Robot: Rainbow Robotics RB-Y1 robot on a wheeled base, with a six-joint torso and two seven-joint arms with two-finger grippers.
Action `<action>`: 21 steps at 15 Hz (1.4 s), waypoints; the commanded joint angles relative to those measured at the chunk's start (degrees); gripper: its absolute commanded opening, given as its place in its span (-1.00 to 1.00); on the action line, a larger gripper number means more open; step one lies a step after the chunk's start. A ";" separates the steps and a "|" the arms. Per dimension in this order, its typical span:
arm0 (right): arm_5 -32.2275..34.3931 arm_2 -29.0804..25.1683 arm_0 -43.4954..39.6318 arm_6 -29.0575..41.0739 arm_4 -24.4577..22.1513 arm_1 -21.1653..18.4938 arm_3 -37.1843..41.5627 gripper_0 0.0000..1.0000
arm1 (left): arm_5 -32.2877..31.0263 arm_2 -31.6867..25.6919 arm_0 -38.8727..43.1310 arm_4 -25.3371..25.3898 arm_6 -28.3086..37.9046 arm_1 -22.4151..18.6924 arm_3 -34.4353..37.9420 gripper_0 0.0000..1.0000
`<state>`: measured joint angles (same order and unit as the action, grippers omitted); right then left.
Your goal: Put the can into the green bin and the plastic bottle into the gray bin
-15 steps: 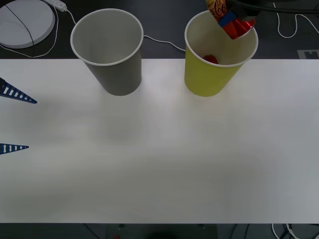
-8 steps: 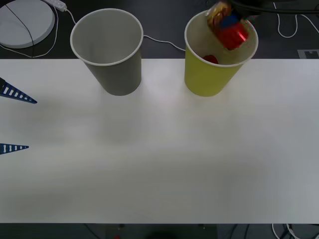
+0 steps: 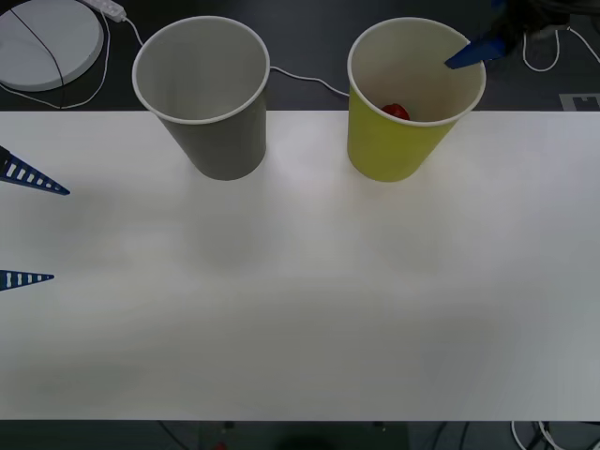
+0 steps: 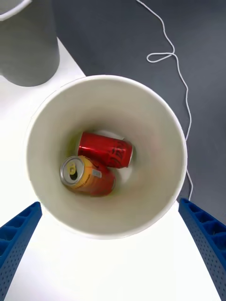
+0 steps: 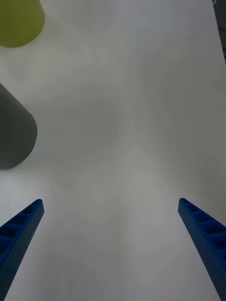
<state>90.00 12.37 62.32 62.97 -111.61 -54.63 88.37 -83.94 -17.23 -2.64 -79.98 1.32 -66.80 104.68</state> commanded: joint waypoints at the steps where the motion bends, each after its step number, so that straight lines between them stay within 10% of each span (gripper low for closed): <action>1: 0.00 -3.67 -5.02 -1.35 4.03 -3.56 4.88 1.00 | 0.00 0.00 0.00 0.00 0.00 0.00 0.00 1.00; 11: 0.00 -20.37 -26.37 -31.15 17.83 -10.59 6.20 1.00 | 0.00 0.00 0.00 0.00 0.00 0.00 0.00 1.00; 21: 0.00 -34.52 -49.40 -41.70 25.39 -9.18 15.43 1.00 | 0.00 0.00 0.00 0.00 0.00 0.00 0.00 1.00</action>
<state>90.00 -21.94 14.08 23.00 -86.23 -64.14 102.67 -83.94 -17.23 -2.64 -79.98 1.32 -66.80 104.68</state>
